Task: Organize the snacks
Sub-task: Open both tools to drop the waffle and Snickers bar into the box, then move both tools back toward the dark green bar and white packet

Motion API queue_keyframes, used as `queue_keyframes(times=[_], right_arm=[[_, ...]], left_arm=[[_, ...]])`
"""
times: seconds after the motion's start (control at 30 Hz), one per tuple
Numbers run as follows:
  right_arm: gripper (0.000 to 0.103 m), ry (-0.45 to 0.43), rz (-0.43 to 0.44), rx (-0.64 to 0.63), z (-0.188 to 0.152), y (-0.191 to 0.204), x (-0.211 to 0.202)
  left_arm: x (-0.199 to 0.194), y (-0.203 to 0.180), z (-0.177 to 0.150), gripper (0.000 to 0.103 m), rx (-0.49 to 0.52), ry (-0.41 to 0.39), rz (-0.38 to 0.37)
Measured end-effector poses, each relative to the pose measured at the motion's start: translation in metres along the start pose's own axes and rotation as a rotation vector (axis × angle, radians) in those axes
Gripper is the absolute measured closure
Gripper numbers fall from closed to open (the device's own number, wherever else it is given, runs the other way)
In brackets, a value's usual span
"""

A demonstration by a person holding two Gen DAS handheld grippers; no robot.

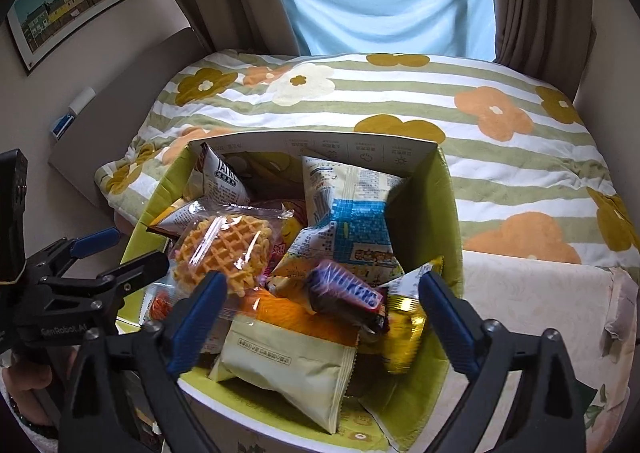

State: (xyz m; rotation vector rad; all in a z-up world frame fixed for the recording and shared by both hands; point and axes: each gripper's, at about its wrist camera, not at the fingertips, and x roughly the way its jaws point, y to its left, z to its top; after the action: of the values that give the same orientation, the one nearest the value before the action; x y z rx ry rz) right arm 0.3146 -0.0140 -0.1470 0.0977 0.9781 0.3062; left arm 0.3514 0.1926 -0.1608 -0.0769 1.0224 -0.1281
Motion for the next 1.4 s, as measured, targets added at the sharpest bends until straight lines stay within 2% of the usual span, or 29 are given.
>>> queue_keyframes(times=[0.43, 0.7, 0.9, 1.1, 1.27, 1.4], right_arm=[[0.007, -0.039, -0.029, -0.012, -0.012, -0.005, -0.023], [0.007, -0.098, -0.088, 0.047, -0.02, -0.039, -0.067], [0.007, -0.133, -0.157, 0.102, -0.031, -0.089, -0.106], [0.007, -0.147, -0.2, 0.154, -0.047, -0.162, -0.151], [0.007, -0.145, -0.229, 0.168, -0.058, -0.23, -0.186], [0.007, -0.151, -0.216, 0.186, -0.066, -0.277, -0.202]], left_arm=[[-0.012, -0.01, -0.009, 0.001, 0.0, -0.02, -0.018], [-0.028, -0.049, -0.008, 0.001, 0.032, -0.048, -0.084], [-0.038, -0.11, -0.012, 0.001, 0.11, -0.069, -0.122], [-0.036, -0.183, -0.025, 0.001, 0.146, -0.05, -0.142], [-0.024, -0.262, -0.038, 0.001, 0.174, -0.014, -0.178], [-0.004, -0.328, -0.054, 0.001, 0.192, 0.036, -0.214]])
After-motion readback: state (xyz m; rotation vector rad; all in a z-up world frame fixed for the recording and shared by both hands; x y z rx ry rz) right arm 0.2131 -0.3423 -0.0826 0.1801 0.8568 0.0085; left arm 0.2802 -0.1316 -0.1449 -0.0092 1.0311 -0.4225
